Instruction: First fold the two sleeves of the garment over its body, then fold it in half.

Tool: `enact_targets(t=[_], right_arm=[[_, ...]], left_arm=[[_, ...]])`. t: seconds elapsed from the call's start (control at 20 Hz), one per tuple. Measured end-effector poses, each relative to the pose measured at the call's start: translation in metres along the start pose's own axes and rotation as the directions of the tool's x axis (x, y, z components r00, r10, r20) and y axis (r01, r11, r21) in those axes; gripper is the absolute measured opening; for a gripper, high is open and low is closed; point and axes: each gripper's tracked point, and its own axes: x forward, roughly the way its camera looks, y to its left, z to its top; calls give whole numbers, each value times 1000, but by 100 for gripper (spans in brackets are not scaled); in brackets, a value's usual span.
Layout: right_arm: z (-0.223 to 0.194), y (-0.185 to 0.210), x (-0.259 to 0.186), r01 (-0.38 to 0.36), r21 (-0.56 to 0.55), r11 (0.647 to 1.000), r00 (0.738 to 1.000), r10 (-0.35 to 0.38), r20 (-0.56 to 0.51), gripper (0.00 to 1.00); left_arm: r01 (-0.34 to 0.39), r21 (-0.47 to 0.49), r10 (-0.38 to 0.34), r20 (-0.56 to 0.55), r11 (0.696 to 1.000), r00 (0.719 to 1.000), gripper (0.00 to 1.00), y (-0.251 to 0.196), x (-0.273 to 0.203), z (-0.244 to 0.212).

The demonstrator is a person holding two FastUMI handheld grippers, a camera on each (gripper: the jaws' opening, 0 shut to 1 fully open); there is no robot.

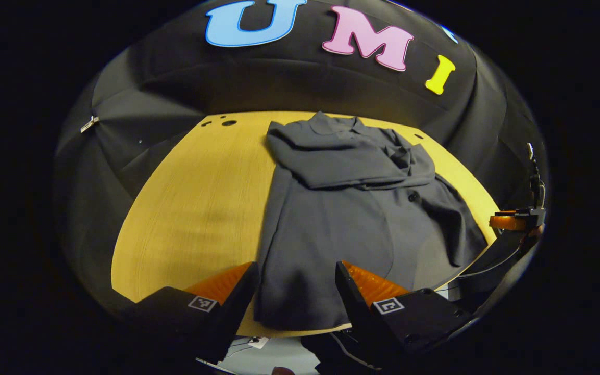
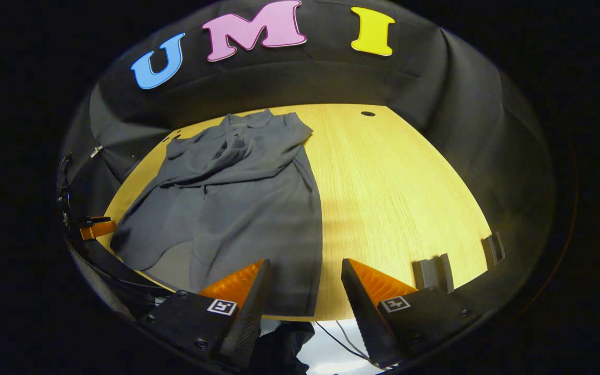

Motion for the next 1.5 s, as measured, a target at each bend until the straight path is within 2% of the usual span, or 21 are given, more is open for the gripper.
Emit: enact_targets(t=[0.2,0.4,0.6,0.85,0.95,1.0,1.05,1.2,1.5], right_arm=[[-21,0,8,15,-10,1000,999,-15,-44,84],[-30,-2,17,31,-23,999,997,-33,-75,84],[-33,1,30,31,-40,999,994,-35,-100,84],[-32,5,38,23,-58,998,993,-29,-113,84],[-33,10,39,19,-55,998,993,-25,-117,85],[-32,18,41,-2,-72,997,993,-7,-121,78],[-36,25,36,-63,-108,992,989,47,-140,71],[-31,37,42,-106,-233,967,983,66,-170,6],[-33,35,17,-124,-204,971,984,93,-152,6]], left_arm=[[6,7,-5,-72,1000,997,93,3,9,-24],[-55,9,56,-119,998,991,93,19,15,-39],[-60,61,67,-125,996,990,91,18,15,-37],[-82,31,85,-98,996,992,93,18,16,-38],[-58,50,62,-97,997,993,88,6,21,-37],[-37,64,43,-101,997,994,72,0,23,-38],[-10,66,16,-104,998,994,56,-8,24,-34],[12,23,-9,-152,1000,988,7,-12,30,-31],[18,-32,-23,-169,999,985,6,-4,9,-35]])
